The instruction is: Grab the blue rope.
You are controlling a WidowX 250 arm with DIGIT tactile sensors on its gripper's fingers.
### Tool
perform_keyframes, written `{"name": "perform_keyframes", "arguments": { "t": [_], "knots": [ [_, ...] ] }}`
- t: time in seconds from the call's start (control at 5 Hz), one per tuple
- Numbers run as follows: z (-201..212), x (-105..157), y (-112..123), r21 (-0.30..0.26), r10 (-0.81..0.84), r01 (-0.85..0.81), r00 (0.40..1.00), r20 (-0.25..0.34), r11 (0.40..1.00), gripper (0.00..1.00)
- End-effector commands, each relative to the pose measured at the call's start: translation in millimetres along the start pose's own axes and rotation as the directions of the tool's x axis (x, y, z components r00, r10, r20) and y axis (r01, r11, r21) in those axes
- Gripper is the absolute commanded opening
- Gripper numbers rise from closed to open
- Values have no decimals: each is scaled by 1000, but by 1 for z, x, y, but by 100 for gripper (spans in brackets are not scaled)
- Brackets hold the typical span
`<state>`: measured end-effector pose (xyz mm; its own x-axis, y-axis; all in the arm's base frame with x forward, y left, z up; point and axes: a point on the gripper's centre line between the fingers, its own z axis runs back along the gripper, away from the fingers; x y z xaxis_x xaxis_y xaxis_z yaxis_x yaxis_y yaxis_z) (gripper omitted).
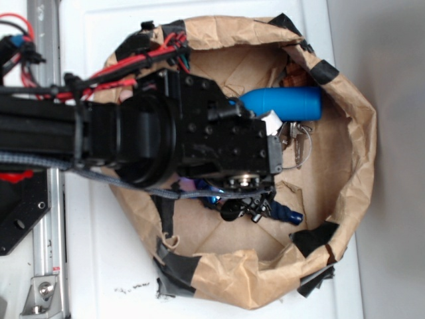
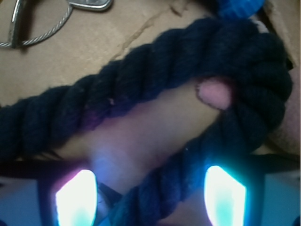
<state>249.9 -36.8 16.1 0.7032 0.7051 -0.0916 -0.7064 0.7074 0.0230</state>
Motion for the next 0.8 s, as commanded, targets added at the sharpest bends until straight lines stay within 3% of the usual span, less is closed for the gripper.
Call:
{"name": "perform_keyframes", "arguments": {
  "t": [0.0, 0.2, 0.4, 0.6],
  "knots": [
    [7, 10, 10, -37, 11, -11, 1000, -11, 999, 0],
    [15, 13, 8, -42, -70, 70, 998, 4, 997, 0],
    [40, 24, 9, -43, -270, 274, 959, 86, 961, 0],
    [94, 45, 11, -55, -428, 449, 878, 215, 892, 0]
  ]
}}
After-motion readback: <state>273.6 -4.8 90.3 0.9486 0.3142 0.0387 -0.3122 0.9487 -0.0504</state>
